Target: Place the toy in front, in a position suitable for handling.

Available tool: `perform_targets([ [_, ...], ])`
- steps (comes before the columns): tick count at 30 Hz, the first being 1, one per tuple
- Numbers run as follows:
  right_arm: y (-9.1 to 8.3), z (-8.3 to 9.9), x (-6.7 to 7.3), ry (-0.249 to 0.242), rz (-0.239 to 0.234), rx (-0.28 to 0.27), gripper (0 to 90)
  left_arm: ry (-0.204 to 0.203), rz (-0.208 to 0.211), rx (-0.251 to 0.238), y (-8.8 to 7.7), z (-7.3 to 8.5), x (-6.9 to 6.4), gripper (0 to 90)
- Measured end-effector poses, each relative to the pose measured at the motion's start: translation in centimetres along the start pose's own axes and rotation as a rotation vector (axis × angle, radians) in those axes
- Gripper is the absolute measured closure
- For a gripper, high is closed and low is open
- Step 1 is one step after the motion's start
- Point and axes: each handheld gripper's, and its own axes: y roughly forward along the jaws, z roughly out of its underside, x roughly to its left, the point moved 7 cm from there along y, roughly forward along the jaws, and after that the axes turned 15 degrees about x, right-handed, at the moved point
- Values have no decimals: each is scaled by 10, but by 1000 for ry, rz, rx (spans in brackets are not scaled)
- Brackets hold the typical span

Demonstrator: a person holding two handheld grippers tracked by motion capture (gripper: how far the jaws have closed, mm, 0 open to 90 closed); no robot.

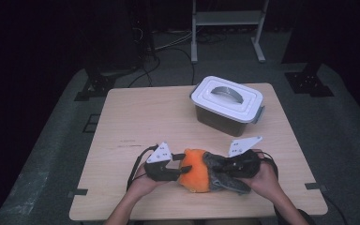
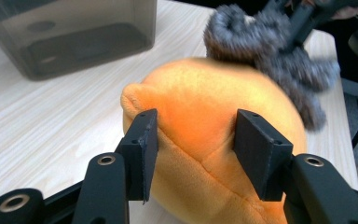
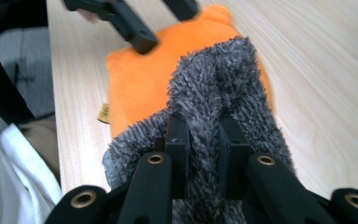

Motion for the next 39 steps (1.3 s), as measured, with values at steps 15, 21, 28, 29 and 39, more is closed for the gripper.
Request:
perform_targets([
  [15, 9, -9, 11, -44, -38, -3, 764, 68, -30, 22, -3, 1, -1, 437],
  [21, 5, 5, -8, 31, -8, 13, 763, 62, -7, 56, -9, 10, 4, 443],
  [28, 8, -10, 8, -10, -38, -21, 762, 81, -11, 57, -18, 9, 6, 431],
  [29, 9, -10, 8, -9, -38, -21, 762, 84, -8, 34, -20, 7, 5, 424],
  [39, 6, -16, 17, -40, -42, -23, 755, 117, 46, 64, -14, 8, -5, 451],
])
